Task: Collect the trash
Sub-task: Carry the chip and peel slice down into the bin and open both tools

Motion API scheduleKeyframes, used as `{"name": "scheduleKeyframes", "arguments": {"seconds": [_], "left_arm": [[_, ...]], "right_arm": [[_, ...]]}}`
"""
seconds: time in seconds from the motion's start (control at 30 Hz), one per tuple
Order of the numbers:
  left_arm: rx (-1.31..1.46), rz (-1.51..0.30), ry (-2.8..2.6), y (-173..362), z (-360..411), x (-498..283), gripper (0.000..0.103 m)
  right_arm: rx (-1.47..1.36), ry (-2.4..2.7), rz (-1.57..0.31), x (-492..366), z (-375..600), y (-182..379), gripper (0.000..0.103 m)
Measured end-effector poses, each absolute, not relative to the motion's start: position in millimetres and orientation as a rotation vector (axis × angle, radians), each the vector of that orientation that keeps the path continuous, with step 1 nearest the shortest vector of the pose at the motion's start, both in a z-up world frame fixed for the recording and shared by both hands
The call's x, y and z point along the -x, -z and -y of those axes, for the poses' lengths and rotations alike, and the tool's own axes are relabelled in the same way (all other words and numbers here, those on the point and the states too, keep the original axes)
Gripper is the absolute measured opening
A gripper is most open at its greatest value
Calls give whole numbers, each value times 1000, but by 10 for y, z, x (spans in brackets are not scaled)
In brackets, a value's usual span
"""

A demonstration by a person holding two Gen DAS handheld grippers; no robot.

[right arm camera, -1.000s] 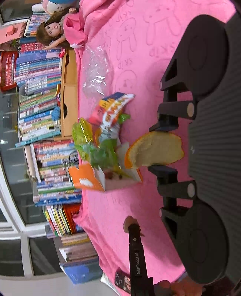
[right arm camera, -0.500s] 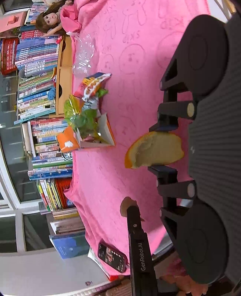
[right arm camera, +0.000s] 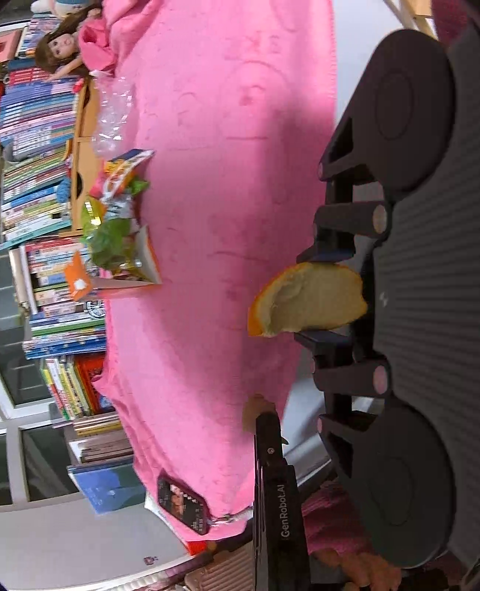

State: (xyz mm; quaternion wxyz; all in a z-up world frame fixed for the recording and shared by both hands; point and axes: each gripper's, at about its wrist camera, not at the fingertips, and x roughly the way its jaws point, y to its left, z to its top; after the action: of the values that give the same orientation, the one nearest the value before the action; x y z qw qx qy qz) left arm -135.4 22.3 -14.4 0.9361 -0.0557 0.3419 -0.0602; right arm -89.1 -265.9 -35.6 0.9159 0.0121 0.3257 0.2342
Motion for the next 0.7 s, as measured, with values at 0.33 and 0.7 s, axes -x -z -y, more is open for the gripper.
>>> {"name": "scheduleKeyframes", "arguments": {"seconds": [0.33,0.7], "left_arm": [[113,-817,129,485,-159,1345,13],[86,-952,118,864,-74,1227,13]], "right_arm": [[-51,-464,-774,894,2644,667,42],[-61,-442,-897,823,2604,1060,42]]}}
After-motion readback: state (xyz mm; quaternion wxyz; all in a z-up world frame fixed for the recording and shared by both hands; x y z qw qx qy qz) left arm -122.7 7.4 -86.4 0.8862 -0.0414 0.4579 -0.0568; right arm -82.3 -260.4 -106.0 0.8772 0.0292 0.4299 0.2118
